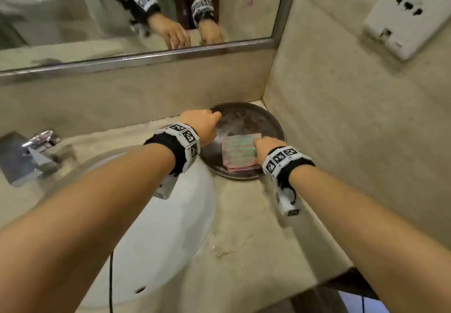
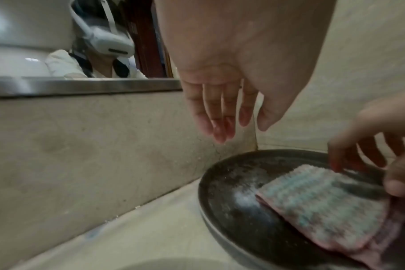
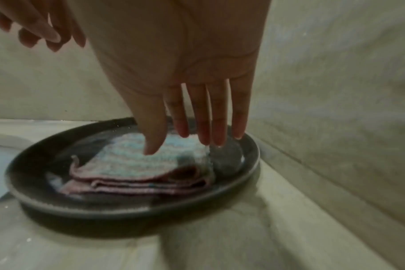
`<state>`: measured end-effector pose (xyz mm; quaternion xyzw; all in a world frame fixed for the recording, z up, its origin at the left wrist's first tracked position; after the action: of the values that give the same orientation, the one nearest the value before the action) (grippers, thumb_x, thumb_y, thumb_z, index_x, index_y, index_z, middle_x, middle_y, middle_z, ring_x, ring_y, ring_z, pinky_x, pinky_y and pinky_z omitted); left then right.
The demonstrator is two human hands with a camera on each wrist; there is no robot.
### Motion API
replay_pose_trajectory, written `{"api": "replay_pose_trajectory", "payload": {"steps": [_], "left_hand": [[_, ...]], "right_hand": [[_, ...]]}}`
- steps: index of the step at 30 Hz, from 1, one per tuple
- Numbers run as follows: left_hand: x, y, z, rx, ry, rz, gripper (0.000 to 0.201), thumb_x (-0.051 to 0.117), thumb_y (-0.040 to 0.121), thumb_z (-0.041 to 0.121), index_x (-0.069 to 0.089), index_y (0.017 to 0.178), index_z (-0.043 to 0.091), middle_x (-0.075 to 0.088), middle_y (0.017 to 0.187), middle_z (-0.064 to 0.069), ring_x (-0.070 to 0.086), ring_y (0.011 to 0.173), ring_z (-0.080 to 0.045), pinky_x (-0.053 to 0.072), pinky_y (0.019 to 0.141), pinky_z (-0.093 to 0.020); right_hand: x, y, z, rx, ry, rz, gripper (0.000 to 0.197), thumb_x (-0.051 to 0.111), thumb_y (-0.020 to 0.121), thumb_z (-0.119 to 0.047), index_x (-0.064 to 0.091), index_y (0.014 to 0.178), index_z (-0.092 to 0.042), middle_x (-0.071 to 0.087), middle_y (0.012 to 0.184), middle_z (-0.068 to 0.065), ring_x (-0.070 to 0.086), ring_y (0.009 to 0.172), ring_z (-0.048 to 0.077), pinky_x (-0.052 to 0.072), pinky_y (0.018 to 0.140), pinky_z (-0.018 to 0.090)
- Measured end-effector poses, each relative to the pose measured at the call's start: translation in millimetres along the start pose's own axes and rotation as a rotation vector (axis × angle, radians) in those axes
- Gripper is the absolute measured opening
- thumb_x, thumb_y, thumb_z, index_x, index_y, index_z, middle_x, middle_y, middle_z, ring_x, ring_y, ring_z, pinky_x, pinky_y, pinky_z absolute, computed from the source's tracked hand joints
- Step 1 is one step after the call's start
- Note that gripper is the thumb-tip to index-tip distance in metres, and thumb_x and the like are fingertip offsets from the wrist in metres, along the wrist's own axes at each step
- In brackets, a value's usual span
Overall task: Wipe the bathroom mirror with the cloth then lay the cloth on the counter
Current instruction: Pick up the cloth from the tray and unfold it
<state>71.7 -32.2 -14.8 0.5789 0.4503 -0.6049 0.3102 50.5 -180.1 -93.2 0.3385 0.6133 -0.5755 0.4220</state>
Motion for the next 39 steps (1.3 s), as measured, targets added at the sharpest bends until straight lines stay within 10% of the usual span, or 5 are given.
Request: {"api": "replay_pose_trajectory", "payload": {"steps": [8,16,27,31,39], "left_hand": [[36,17,30,0.011,0.003,-0.077,0.032,0.044,0.094,0.027,0.046,0.123,0.013,0.056,0.12,-0.011,0.057,0.106,-0.031,0.042,0.07,-0.035],[10,22,22,-0.002,-0.201,-0.085,0.063,0.055,0.087,0.048,0.035,0.137,0.015,0.048,0.133,-0.011,0.048,0.121,-0.031,0.043,0.094,-0.039],[-109,-2,3,0.015,-0.437,0.196,0.019,0.043,0.092,0.018,0.053,0.107,0.011,0.063,0.111,-0.02,0.059,0.099,-0.038,0.045,0.078,-0.038],[-163,-21,-19,-0.034,-0.599,0.346,0.018,0.039,0.095,0.012,0.045,0.11,0.004,0.061,0.109,-0.023,0.057,0.098,-0.038,0.04,0.075,-0.038],[-270,-67,-57,-0.034,-0.786,0.665,0.007,0.035,0.098,0.012,0.04,0.099,0.008,0.06,0.105,-0.029,0.057,0.095,-0.042,0.043,0.078,-0.043]], "right_hand": [[10,23,6,-0.122,-0.039,-0.003,0.022,0.046,0.092,-0.004,0.057,0.11,-0.012,0.062,0.107,0.013,0.062,0.094,0.032,0.044,0.071,0.033],[-73,24,12,-0.022,0.561,0.272,0.009,0.039,0.098,-0.013,0.047,0.099,-0.013,0.058,0.09,0.013,0.056,0.081,0.032,0.042,0.069,0.036],[-206,-31,-20,-0.181,0.818,0.414,0.012,0.037,0.097,-0.009,0.045,0.092,-0.017,0.051,0.094,0.008,0.047,0.091,0.02,0.038,0.084,0.034],[-249,-62,-28,-0.218,0.725,0.451,0.01,0.052,0.092,-0.017,0.051,0.102,-0.016,0.049,0.078,-0.002,0.049,0.078,0.019,0.038,0.067,0.029],[-327,-98,-40,-0.142,0.57,0.7,0.034,0.053,0.087,-0.004,0.049,0.12,-0.008,0.048,0.119,0.017,0.05,0.107,0.034,0.041,0.089,0.035]]}}
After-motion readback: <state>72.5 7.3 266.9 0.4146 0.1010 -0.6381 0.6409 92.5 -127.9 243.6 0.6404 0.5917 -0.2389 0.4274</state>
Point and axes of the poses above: each hand's wrist, its own y-axis towards the middle knuckle, its own x-axis out of the palm, z = x × y, the point moved 8 cm from there along y, towards the middle knuckle
